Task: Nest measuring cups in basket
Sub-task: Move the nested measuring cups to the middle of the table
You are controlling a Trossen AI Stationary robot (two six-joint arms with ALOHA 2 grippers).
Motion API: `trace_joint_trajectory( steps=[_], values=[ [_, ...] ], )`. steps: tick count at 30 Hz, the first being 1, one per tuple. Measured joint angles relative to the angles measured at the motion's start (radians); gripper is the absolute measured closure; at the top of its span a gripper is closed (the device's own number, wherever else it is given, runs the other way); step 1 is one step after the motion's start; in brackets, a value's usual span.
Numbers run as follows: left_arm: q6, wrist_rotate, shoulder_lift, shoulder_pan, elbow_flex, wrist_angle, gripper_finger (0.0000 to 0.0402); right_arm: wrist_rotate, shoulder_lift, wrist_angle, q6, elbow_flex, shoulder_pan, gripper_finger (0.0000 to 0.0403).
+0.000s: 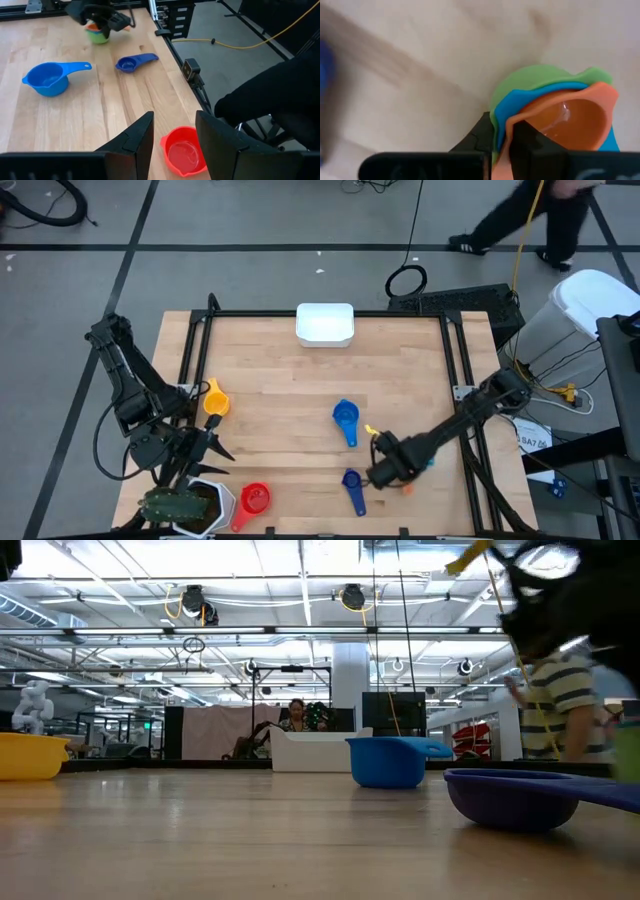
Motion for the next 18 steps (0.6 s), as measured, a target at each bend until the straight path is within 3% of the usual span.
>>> trace_joint_trajectory(
  steps=[8,18],
  values=[
    [-0.041,0.0,0.0,0.0,0.0,0.0,0.0252,-0.002,0.0,-0.015,-0.205,0.004,-0.12,0.0386],
    [-0.053,-0.001,0.0,0.0,0.0,0.0,0.0252,0.014,-0.001,-0.03,-0.311,0.004,-0.18,0.0383]
  ],
)
